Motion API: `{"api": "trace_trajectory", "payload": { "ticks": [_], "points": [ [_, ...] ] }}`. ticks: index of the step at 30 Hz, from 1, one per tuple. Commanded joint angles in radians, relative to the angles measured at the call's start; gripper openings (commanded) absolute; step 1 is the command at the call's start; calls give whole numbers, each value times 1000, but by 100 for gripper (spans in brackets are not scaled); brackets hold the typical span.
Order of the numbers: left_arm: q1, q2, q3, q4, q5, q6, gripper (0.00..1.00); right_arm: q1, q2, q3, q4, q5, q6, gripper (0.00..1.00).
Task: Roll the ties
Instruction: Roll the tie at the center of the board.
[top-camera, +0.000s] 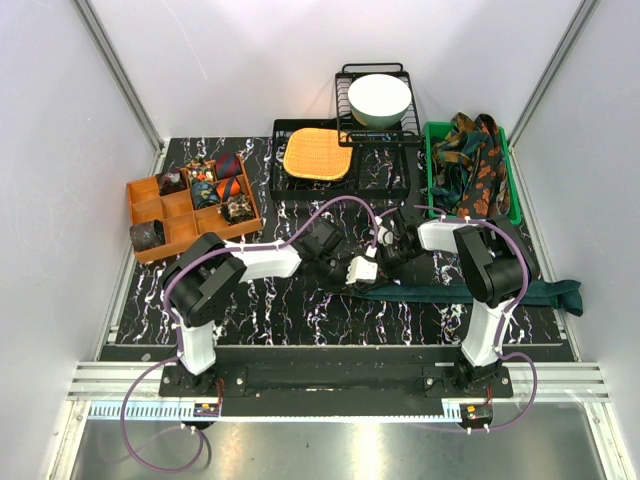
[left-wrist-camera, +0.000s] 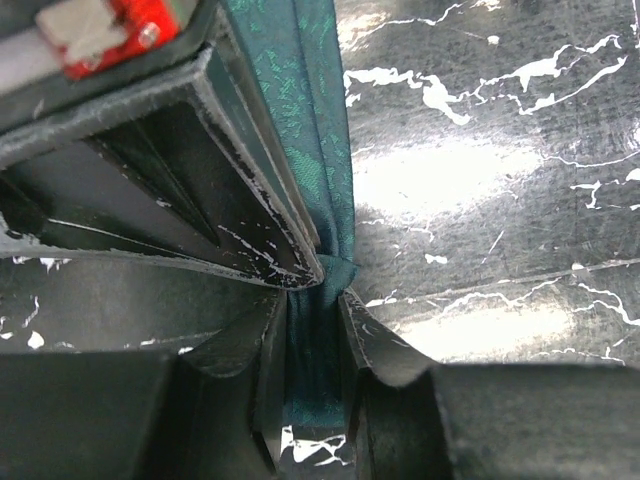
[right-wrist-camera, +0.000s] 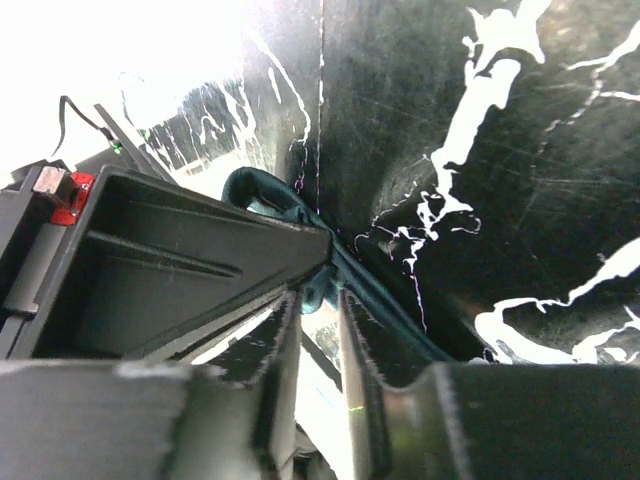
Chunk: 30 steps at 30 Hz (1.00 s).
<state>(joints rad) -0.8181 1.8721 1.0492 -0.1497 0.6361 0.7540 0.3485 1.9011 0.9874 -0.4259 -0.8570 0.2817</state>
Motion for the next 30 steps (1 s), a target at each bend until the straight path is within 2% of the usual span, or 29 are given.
{"api": "trace_trajectory", "payload": {
  "ticks": [1,8,13,18,19,21,26,28,30],
  "points": [
    [8,50,-34,-148,-29,-47,13,-6,-46,-3,67,-43,33,31],
    [10,52,-38,-137,-27,-53,13,-5,-34,-41,107,-76,88,34],
    [11,47,-38,-134,-24,-56,12,-5,-28,-56,180,-97,135,26],
    [13,47,-38,-136,-24,-55,12,-3,-27,-53,184,-114,146,17],
    [14,47,-40,-136,-24,-54,12,-3,-28,-52,179,-117,143,9],
    [13,47,-41,-134,-23,-55,12,-5,-33,-43,168,-113,134,0],
    [13,38,-58,-134,-16,-42,15,-5,-40,-4,95,-15,65,0],
    [13,35,-63,-133,-13,-35,22,-5,-31,8,72,40,39,0],
    [14,35,-66,-134,-12,-30,23,-5,-14,11,67,62,27,0]
  ]
}}
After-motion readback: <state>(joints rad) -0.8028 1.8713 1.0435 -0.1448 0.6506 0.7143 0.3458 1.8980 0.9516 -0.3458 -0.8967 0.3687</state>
